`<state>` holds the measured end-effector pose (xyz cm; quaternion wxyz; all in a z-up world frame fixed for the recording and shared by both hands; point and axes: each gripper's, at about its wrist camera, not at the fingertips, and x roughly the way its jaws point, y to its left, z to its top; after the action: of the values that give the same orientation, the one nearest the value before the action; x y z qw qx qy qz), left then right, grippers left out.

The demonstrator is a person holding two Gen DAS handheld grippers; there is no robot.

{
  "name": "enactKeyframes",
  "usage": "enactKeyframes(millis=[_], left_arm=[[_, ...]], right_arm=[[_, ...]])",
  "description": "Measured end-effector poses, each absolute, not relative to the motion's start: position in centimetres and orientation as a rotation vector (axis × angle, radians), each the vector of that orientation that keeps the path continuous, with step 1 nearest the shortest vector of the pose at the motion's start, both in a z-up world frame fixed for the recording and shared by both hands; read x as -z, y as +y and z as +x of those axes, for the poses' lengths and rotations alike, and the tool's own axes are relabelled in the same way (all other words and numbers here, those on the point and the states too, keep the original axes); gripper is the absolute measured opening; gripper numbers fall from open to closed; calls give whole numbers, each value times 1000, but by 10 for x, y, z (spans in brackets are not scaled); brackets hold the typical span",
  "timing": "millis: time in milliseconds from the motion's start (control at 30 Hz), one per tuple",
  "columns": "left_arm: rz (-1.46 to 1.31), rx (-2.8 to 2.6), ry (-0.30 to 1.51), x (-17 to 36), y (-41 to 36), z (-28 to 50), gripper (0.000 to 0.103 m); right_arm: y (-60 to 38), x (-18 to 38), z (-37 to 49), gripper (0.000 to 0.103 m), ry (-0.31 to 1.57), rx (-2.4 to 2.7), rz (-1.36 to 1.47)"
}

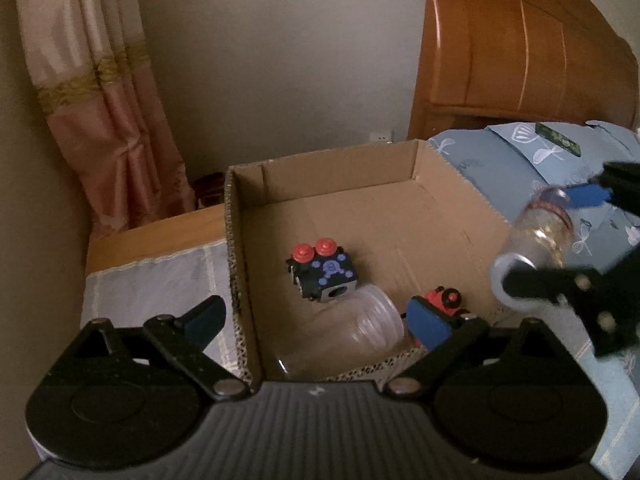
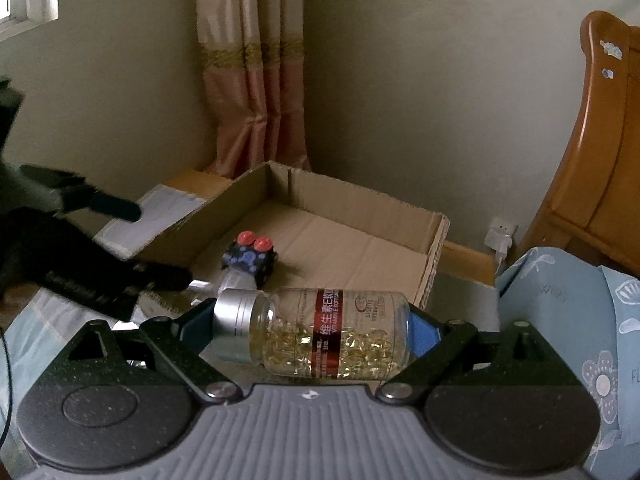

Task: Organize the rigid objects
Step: 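Carry the jar and capsule bottle into the box and open both tools, then withdraw both open tools from the box toward the remaining items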

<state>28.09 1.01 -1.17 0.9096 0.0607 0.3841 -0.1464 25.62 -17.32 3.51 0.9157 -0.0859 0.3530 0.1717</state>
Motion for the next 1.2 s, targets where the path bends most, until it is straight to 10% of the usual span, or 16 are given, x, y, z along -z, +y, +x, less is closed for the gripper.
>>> enactKeyframes(millis=[1200], left_arm=[[-36, 134, 762, 20, 29, 163, 97]], right_arm=[[-169, 3, 157, 103, 679, -15, -82]])
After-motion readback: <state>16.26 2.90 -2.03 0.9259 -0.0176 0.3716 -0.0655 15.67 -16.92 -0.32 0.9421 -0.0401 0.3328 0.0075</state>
